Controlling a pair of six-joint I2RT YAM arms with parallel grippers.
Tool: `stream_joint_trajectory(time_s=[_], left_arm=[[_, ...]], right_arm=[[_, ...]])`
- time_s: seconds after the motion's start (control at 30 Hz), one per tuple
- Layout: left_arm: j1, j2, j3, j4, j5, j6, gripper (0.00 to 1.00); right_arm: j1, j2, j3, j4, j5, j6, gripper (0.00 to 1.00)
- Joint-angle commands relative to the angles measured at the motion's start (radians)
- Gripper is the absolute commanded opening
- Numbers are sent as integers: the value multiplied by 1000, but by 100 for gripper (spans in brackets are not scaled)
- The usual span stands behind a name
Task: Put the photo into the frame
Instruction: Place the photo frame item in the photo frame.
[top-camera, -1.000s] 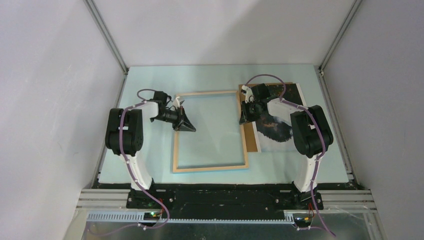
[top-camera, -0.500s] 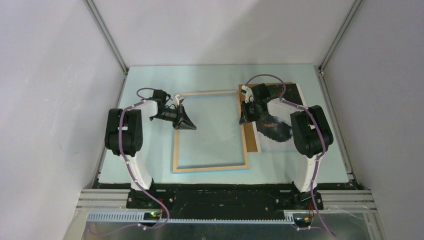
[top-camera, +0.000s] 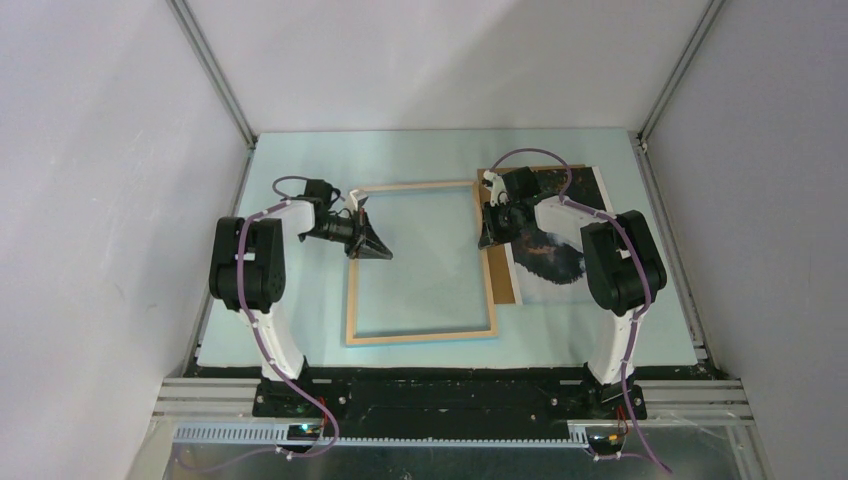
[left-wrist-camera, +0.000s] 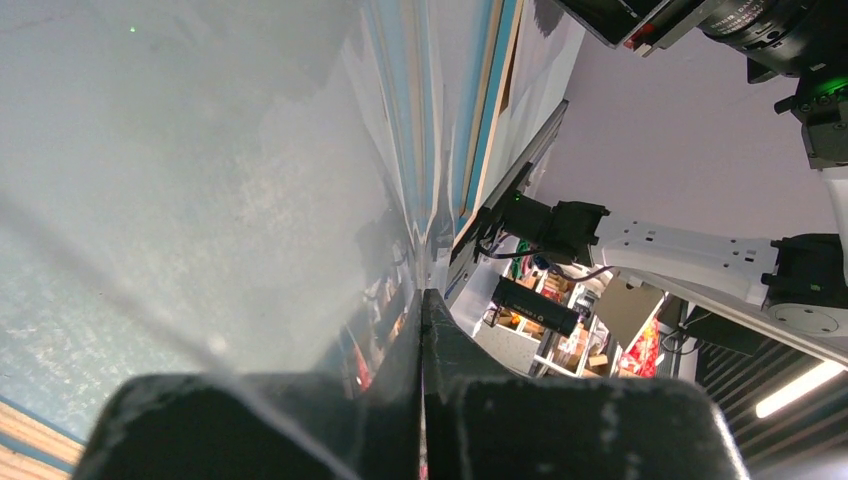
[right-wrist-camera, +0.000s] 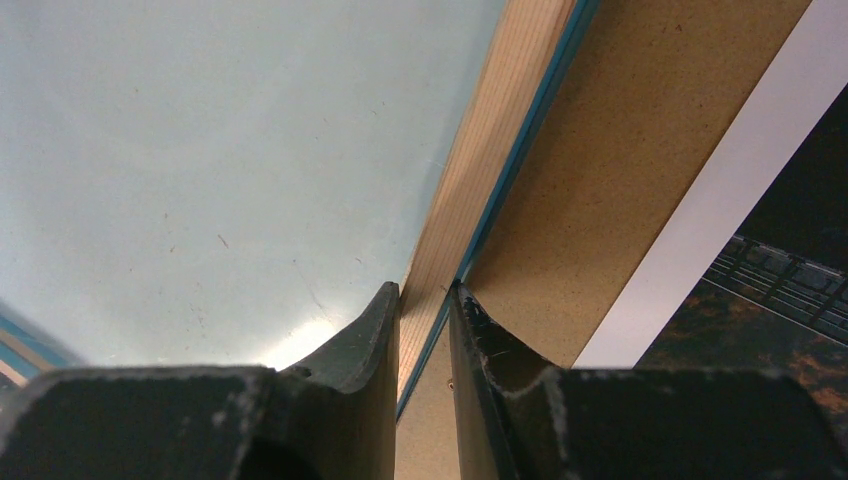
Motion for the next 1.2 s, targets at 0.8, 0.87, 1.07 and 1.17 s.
stream_joint_trajectory(time_s=[0.8,0.87,1.07,1.17], left_arm=[[4,-9,88,-108,60,87,0],[4,-8,89,-113,49,102,0],[3,-5,89,-119,35,126,0],[1,0,85,-118,37,128,0]], right_arm=[[13,-1,17,-12,-5,-48,22],[13,-1,17,-13,-5,-48,22],[14,-2,17,-14,-3,-50,22],[16,-3,18,-13,-2,-50,22]])
